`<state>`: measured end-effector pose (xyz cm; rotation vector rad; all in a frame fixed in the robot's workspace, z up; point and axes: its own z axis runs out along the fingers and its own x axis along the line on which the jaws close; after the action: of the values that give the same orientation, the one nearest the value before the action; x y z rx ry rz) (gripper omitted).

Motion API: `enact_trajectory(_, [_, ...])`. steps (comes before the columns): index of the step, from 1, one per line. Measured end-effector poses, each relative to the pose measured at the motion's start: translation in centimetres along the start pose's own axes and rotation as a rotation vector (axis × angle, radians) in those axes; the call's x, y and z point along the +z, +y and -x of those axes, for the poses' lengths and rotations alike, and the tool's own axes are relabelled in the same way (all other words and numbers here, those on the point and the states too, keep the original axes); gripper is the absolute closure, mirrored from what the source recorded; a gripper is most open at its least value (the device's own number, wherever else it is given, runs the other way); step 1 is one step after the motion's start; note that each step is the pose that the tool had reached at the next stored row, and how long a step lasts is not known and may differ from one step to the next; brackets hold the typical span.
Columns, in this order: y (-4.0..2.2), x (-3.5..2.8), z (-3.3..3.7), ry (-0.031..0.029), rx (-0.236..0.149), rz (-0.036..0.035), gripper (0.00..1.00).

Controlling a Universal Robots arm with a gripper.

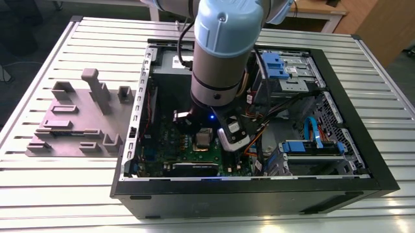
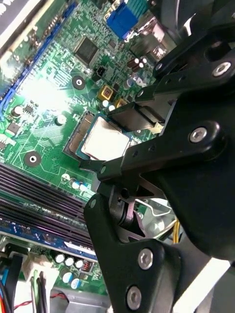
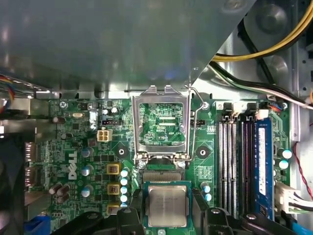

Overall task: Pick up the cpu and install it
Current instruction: 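Place the cpu into insertion slot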

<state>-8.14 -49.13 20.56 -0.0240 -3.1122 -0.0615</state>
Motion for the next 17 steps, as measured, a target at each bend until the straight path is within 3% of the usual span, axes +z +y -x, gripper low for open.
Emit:
enact_trajectory(6, [-0.01, 0.28, -0.09, -0.0028, 0.000, 0.0013, 0.53])
enact_trajectory(10, [-0.02, 0.30, -0.38, -0.0146, -0.001, 0.0016, 0.53])
enact_trajectory(12, [-0.02, 0.32, -0.48, -0.0240, -0.001, 0.0017, 0.53])
enact_trajectory(17, [-0.03, 0.62, -0.98, -0.0255, -0.011, 0.0072, 0.53])
